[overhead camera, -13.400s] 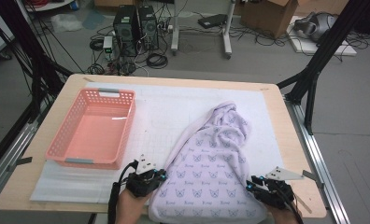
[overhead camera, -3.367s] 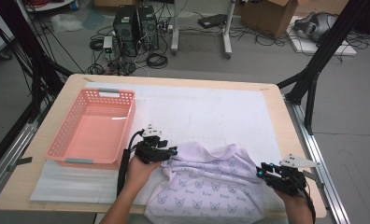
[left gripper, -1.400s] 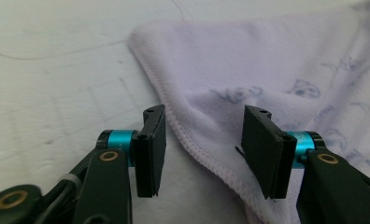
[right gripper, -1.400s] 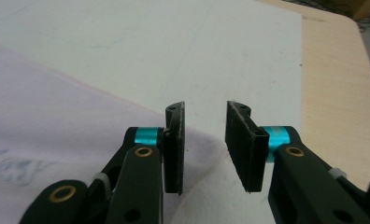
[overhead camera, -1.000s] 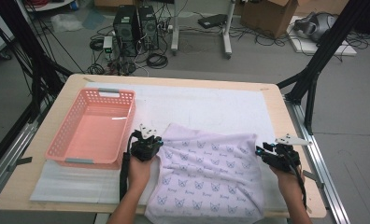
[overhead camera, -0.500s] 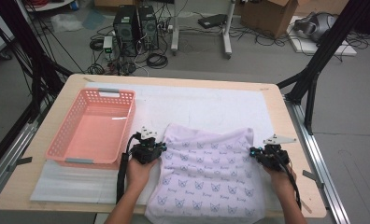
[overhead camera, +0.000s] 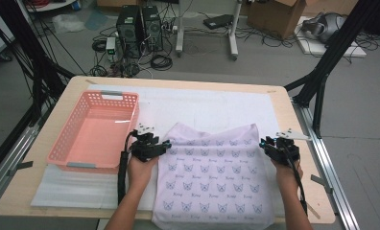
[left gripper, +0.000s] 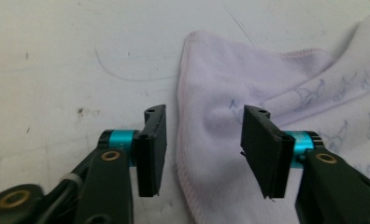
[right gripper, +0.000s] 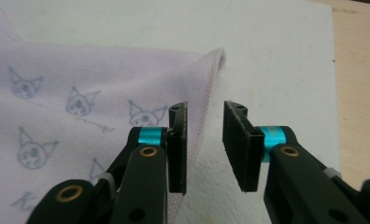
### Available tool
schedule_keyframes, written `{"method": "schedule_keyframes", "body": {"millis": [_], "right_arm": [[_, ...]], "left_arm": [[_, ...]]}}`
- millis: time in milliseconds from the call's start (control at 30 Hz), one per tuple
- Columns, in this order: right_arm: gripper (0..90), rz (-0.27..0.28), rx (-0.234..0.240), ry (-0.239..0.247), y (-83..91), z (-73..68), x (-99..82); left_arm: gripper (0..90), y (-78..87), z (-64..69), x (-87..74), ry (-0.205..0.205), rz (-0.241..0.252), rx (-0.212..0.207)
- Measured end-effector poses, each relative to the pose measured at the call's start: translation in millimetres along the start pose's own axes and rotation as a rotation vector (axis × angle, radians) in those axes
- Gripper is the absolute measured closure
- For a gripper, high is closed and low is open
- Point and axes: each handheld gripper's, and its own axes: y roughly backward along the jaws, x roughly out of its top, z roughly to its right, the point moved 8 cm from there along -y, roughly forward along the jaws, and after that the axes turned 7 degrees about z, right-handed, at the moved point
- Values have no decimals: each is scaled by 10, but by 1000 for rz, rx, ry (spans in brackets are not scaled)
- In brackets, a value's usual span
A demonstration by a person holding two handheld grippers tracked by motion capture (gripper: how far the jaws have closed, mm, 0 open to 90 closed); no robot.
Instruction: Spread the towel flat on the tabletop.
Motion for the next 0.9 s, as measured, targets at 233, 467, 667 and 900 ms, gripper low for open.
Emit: {"method": "schedule_keyframes", "body": {"millis": [233,467,667,900], "right_arm": [[603,-13,116,-46,322,-55,-114],[522,-46,203,-41,664,-240,-396],[525,-76,236,-27,872,-359,-584],[556,-147,232,15,1055,-525,-818]], "left_arm": [[444,300,124,-200,-50,-17,-51],[483,618,299,-454,-41,-23,-130],[513,785,387,-654,-31,-53,-159],[638,895,486,-764,-78,-57,-143]]}}
